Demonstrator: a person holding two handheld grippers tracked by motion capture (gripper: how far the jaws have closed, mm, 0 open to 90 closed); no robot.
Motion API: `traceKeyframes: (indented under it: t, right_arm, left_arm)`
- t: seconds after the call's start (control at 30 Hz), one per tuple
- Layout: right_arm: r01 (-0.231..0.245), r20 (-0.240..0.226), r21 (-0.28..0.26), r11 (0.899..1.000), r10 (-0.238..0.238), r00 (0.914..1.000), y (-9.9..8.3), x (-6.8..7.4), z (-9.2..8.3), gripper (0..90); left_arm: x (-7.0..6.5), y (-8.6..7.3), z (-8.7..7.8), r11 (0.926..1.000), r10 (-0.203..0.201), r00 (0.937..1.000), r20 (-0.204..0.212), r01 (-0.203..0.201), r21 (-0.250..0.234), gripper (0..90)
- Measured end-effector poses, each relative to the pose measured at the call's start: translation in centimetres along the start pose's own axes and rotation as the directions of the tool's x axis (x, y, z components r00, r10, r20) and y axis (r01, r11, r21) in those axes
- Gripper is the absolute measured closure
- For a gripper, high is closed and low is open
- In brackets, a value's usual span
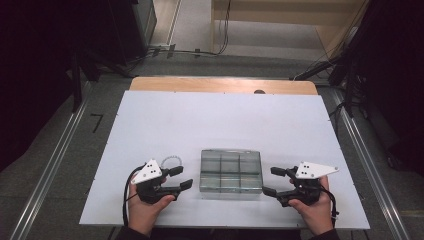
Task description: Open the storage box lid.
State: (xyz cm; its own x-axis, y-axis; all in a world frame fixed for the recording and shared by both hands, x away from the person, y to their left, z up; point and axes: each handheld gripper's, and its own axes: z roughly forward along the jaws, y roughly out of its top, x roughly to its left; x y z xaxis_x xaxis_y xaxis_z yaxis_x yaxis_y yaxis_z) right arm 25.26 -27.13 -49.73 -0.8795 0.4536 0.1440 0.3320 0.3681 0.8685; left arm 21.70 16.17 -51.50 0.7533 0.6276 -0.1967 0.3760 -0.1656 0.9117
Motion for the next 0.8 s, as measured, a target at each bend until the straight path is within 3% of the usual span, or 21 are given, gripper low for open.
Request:
traceKeyframes:
  t: [0.03,0.1,0.13,0.2,0.27,0.33,0.37,0.4,0.43,0.63,0.8]
  right_arm:
    - [0.0,0.0,0.0,1.0,0.0,1.0,0.0,0.0,0.0,27.6]
    - [-0.01,-0.007,0.009,1.0,0.01,0.9999,-0.2,0.0,-0.1,35.0]
    - [-0.011,0.005,0.021,1.0,0.011,0.9999,-0.4,0.0,-0.2,41.9]
    - [-0.005,0.028,0.029,1.0,0.004,0.9996,-0.5,0.1,-0.3,45.0]
    - [0.004,0.083,0.054,0.999,-0.009,0.9965,-0.7,0.4,-0.4,53.7]
    - [0.0,0.083,0.061,0.998,-0.005,0.9965,-0.8,0.4,-0.4,58.2]
    - [-0.004,0.077,0.085,0.996,-0.003,0.997,-1.0,0.3,-0.3,67.2]
    - [-0.004,0.077,0.085,0.996,-0.003,0.997,-1.0,0.3,-0.3,67.2]
    - [-0.004,0.063,0.113,0.994,-0.003,0.998,-1.2,0.1,-0.1,73.9]
    - [0.016,0.018,0.145,0.989,-0.018,0.9997,-1.6,-0.3,0.4,83.2]
    - [0.033,0.006,0.161,0.986,-0.034,0.9994,-1.8,-0.5,0.7,87.4]
  left_arm:
    - [-0.1,0.0,0.2,1.0,0.002,1.0,0.006,-0.002,0.008,44.0]
    - [-0.4,0.0,0.5,0.9996,0.007,0.9999,0.013,-0.007,0.028,52.1]
    - [-0.5,0.0,0.7,0.9993,0.007,0.9999,0.013,-0.007,0.037,57.1]
    - [-0.6,-0.1,1.0,0.9981,0.003,0.9999,0.016,-0.004,0.062,59.7]
    - [-0.5,-0.2,1.2,0.997,0.001,0.9997,0.025,-0.003,0.077,67.6]
    - [-0.5,-0.3,1.3,0.996,-0.006,0.9994,0.034,0.003,0.089,70.1]
    - [-0.5,-0.3,1.4,0.9955,-0.006,0.9992,0.04,0.002,0.095,76.4]
    - [-0.5,-0.4,1.5,0.9946,-0.007,0.9989,0.046,0.002,0.104,76.4]
    - [-0.5,-0.4,1.5,0.9935,-0.005,0.9987,0.051,-0.001,0.114,82.0]
    - [-0.7,-0.6,2.1,0.9897,-0.004,0.9968,0.08,-0.008,0.143,90.0]
    - [-0.6,-0.6,2.3,0.9879,-0.01,0.9965,0.083,-0.003,0.155,90.0]
